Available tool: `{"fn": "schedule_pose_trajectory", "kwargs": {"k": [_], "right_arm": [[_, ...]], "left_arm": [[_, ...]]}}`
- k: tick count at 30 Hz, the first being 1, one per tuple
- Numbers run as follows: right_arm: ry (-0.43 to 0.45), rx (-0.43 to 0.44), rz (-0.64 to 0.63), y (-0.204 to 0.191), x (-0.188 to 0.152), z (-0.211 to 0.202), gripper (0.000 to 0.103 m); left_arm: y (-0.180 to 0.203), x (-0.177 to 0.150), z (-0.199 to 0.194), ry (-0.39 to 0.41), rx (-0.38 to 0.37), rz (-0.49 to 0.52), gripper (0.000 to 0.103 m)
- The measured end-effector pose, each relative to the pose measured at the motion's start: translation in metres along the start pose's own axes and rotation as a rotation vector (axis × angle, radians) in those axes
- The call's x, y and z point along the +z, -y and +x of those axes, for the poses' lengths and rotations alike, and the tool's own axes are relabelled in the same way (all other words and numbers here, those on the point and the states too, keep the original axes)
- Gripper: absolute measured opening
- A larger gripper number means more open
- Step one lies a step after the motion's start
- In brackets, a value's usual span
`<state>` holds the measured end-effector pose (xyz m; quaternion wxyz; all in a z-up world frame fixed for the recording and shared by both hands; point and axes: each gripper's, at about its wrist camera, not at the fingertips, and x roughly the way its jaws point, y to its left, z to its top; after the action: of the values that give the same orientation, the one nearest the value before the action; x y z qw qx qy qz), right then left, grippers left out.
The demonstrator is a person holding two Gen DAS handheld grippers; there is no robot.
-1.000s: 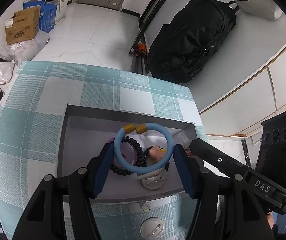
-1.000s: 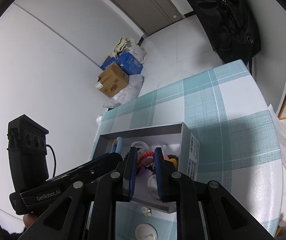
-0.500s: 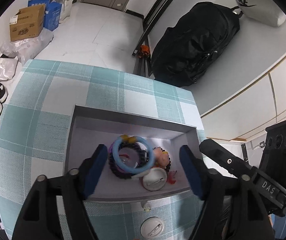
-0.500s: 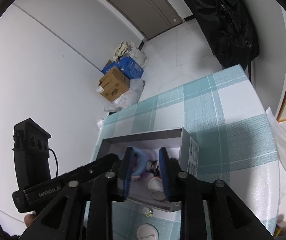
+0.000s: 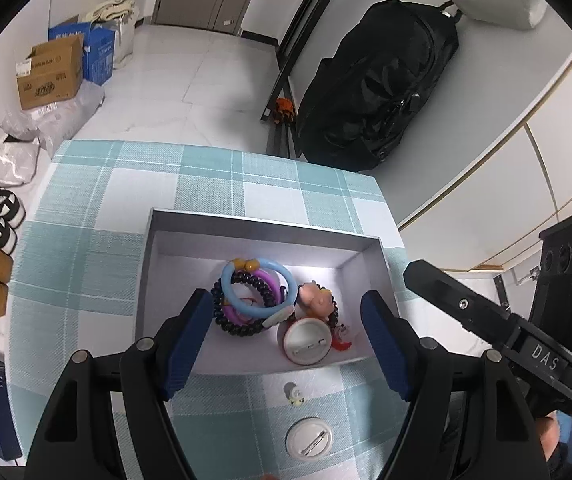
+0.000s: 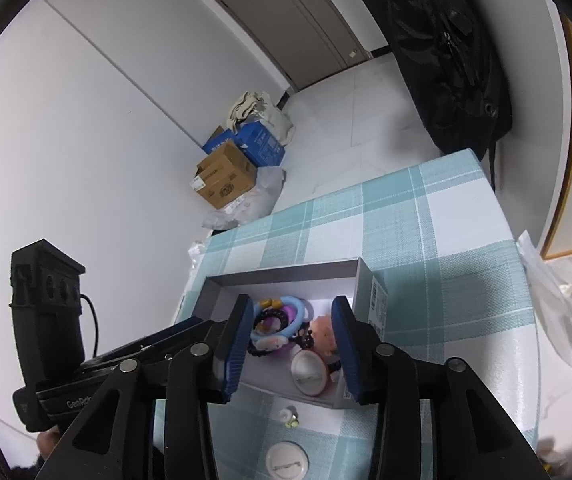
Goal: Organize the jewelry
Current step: 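Withdraw both tools from the box toward the white badge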
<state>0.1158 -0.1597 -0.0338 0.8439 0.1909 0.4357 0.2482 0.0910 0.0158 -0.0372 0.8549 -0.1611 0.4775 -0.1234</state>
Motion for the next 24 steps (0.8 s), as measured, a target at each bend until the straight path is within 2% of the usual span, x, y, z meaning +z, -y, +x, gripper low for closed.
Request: {"fn": "schedule_pose_trajectory", "kwargs": {"k": [4,9,14,19,24], "right_arm": [[0.01,-0.021,-0.028,-0.004,-0.004,-0.004,0.051],[0.008,-0.042,-0.05,-0.006,-0.011,-0.008,0.054],[0.009,-0.064,-0.067,-0.009,-0.02,-0.014,0.065],[-0.014,-0.076,-0.07,-0.008,-0.029,-0.017,0.069],[-0.033,-0.101,-0.053,-0.005,-0.038,-0.021,0.078]], "left_arm": [[0.002,-0.007,-0.005,0.015,0.017,0.025,0.072],[0.001,-0.017,-0.012,0.024,0.027,0.04,0.072],[0.003,-0.031,-0.019,0.026,0.036,0.068,0.072],[0.009,-0.048,-0.023,0.01,0.033,0.111,0.073],[0.015,-0.064,-0.019,-0.031,0.012,0.146,0.073]]}}
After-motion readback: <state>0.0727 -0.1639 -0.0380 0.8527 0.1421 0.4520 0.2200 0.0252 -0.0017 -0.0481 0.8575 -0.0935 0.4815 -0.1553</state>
